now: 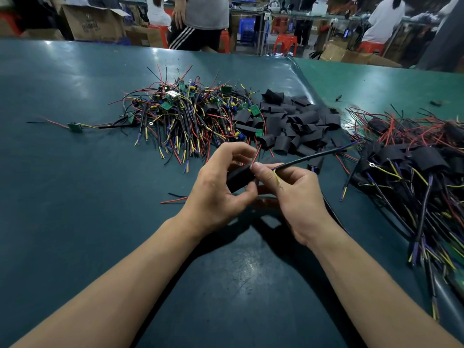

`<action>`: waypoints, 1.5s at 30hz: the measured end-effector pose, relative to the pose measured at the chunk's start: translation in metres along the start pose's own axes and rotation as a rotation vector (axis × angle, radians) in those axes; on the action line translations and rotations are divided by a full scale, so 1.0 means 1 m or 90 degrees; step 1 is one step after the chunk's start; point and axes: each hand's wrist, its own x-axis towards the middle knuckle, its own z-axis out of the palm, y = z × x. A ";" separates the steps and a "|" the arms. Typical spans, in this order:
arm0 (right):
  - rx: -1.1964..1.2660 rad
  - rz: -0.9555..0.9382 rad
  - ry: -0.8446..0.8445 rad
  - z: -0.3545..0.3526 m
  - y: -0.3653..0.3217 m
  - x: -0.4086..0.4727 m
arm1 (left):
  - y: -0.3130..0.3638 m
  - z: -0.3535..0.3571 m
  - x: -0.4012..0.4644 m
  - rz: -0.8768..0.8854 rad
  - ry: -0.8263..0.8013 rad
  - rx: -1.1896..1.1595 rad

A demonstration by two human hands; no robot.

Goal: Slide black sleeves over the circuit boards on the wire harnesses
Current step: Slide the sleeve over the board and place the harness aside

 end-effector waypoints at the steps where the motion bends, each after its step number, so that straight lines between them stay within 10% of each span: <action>1: -0.024 -0.029 0.004 0.000 0.001 -0.001 | 0.000 0.000 0.000 0.000 -0.004 0.007; 29: 0.064 -0.109 0.012 -0.009 0.005 0.007 | 0.004 -0.008 0.004 0.006 0.055 0.121; 37: -0.133 -0.113 0.033 -0.012 0.000 0.008 | 0.003 -0.009 0.004 0.016 0.050 0.165; 45: 0.419 -0.147 0.353 -0.066 -0.044 0.021 | -0.002 -0.006 0.006 0.014 0.175 0.229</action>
